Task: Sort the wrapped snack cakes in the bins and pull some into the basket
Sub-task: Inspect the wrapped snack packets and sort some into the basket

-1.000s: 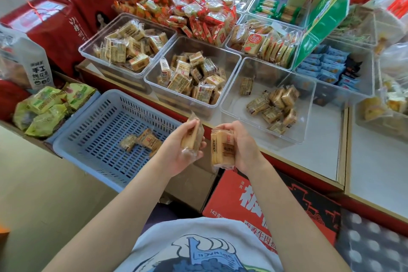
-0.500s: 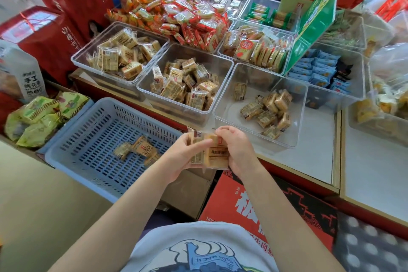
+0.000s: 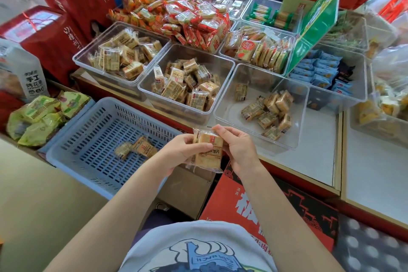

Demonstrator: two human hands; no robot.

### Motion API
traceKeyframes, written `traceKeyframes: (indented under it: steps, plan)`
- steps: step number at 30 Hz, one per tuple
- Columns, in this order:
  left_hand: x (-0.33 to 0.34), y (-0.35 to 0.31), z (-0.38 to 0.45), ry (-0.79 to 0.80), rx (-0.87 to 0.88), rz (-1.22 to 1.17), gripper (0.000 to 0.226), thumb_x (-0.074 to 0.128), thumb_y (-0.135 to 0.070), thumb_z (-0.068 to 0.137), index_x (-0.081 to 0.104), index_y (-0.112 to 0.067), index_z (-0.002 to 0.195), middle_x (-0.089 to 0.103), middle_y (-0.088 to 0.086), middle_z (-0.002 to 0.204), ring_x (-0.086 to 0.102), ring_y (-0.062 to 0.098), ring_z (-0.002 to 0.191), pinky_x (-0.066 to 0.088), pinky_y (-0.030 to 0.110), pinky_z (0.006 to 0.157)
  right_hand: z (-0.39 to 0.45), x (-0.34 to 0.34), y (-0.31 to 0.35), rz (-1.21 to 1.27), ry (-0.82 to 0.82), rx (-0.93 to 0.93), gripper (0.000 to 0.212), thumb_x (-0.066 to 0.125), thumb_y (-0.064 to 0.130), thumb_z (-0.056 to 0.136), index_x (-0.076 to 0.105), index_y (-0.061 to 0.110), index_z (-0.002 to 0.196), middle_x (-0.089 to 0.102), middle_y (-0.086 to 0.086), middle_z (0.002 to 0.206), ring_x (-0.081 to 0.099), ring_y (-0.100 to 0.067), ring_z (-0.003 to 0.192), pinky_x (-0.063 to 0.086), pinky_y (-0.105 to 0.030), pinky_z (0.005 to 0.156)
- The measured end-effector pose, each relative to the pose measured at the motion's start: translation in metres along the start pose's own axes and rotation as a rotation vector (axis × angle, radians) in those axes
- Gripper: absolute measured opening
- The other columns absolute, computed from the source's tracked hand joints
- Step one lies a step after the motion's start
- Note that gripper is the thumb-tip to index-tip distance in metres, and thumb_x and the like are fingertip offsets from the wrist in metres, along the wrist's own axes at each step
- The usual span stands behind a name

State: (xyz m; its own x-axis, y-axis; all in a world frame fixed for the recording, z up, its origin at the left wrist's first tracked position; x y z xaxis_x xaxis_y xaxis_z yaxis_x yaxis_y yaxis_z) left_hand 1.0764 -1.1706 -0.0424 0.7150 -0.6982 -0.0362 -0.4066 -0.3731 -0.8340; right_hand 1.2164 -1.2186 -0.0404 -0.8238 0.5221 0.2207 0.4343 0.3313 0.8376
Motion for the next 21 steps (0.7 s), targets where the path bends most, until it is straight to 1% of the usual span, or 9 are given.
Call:
traceKeyframes:
  steps: [2, 3, 5, 7, 11, 15, 18, 19, 21]
  plan:
    - [-0.01, 0.001, 0.0, -0.106, -0.023, -0.039, 0.043, 0.08, -0.043, 0.084, 0.074, -0.013, 0.114, 0.079, 0.007, 0.103, 0.075, 0.024, 0.1, 0.059, 0.036, 0.089, 0.002, 0.002, 0.001, 0.022, 0.018, -0.023, 0.022, 0.071, 0.024, 0.095, 0.071, 0.011, 0.112, 0.074, -0.007, 0.094, 0.07, -0.022, 0.088, 0.06, -0.043, 0.088]
    - [-0.017, 0.006, 0.001, -0.178, -0.059, -0.117, 0.041, 0.078, -0.041, 0.086, 0.073, -0.01, 0.113, 0.079, 0.01, 0.104, 0.075, 0.025, 0.098, 0.06, 0.035, 0.086, 0.002, 0.003, 0.002, 0.013, 0.031, -0.032, 0.028, 0.072, 0.025, 0.094, 0.066, 0.011, 0.118, 0.072, -0.006, 0.098, 0.069, -0.022, 0.092, 0.059, -0.042, 0.09]
    - [-0.03, 0.016, -0.002, -0.317, -0.135, -0.311, 0.044, 0.075, -0.043, 0.089, 0.07, -0.006, 0.113, 0.078, 0.016, 0.105, 0.076, 0.028, 0.096, 0.062, 0.035, 0.08, 0.002, 0.006, 0.002, -0.057, 0.071, -0.034, 0.036, 0.073, 0.031, 0.092, 0.062, 0.012, 0.121, 0.068, -0.006, 0.105, 0.066, -0.022, 0.098, 0.058, -0.038, 0.089]
    - [-0.035, 0.02, -0.002, -0.378, -0.163, -0.414, 0.049, 0.071, -0.047, 0.091, 0.066, -0.005, 0.116, 0.077, 0.018, 0.104, 0.077, 0.031, 0.094, 0.062, 0.034, 0.076, -0.002, 0.015, 0.0, -0.163, 0.138, -0.019, 0.036, 0.073, 0.035, 0.092, 0.062, 0.015, 0.12, 0.07, -0.004, 0.106, 0.065, -0.017, 0.093, 0.056, -0.033, 0.082]
    - [-0.027, 0.01, -0.005, -0.318, -0.177, -0.4, 0.048, 0.065, -0.046, 0.096, 0.064, -0.004, 0.118, 0.076, 0.019, 0.106, 0.076, 0.032, 0.094, 0.062, 0.033, 0.07, -0.006, 0.026, -0.001, -0.22, 0.147, -0.049, 0.023, 0.073, 0.031, 0.093, 0.066, 0.018, 0.111, 0.071, 0.001, 0.092, 0.06, -0.012, 0.077, 0.052, -0.027, 0.069]
    - [-0.02, 0.015, -0.005, -0.221, -0.104, -0.375, 0.053, 0.069, -0.046, 0.091, 0.063, -0.007, 0.126, 0.077, 0.013, 0.109, 0.075, 0.027, 0.099, 0.059, 0.03, 0.069, -0.004, 0.024, 0.003, -0.209, 0.121, -0.078, 0.021, 0.073, 0.027, 0.094, 0.069, 0.017, 0.111, 0.072, 0.0, 0.088, 0.064, -0.013, 0.078, 0.052, -0.022, 0.064]
    - [-0.019, 0.022, -0.006, -0.252, -0.083, -0.518, 0.045, 0.065, -0.048, 0.095, 0.066, -0.013, 0.124, 0.077, 0.007, 0.102, 0.072, 0.022, 0.096, 0.055, 0.031, 0.073, -0.003, 0.021, -0.004, -0.275, 0.091, -0.067, 0.027, 0.077, 0.031, 0.09, 0.066, 0.018, 0.112, 0.071, -0.003, 0.097, 0.063, -0.013, 0.084, 0.051, -0.022, 0.067]
    - [-0.017, 0.022, -0.007, -0.254, -0.073, -0.597, 0.043, 0.063, -0.048, 0.096, 0.067, -0.014, 0.122, 0.077, 0.007, 0.098, 0.07, 0.021, 0.093, 0.054, 0.031, 0.074, -0.002, 0.021, -0.008, -0.297, 0.078, -0.053, 0.029, 0.078, 0.032, 0.089, 0.065, 0.017, 0.111, 0.07, -0.004, 0.099, 0.062, -0.012, 0.083, 0.052, -0.024, 0.068]
    - [-0.017, 0.022, -0.007, -0.256, -0.049, -0.725, 0.039, 0.063, -0.045, 0.098, 0.068, -0.011, 0.117, 0.076, 0.009, 0.093, 0.068, 0.021, 0.089, 0.053, 0.031, 0.076, -0.002, 0.021, -0.017, -0.266, 0.065, -0.019, 0.031, 0.079, 0.03, 0.088, 0.064, 0.012, 0.107, 0.069, -0.005, 0.093, 0.063, -0.013, 0.075, 0.056, -0.028, 0.068]
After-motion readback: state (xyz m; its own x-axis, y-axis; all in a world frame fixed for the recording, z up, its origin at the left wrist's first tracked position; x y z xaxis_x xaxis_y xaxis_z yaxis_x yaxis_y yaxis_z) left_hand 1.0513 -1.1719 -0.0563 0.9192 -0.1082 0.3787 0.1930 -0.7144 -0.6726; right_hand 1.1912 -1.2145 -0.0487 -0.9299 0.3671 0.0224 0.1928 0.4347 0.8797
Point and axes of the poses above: each hand's wrist, its own z-axis towards the middle knuckle, its own x-axis out of the palm, y = z × x, the point moved 10 cm from there along z, towards the middle knuckle
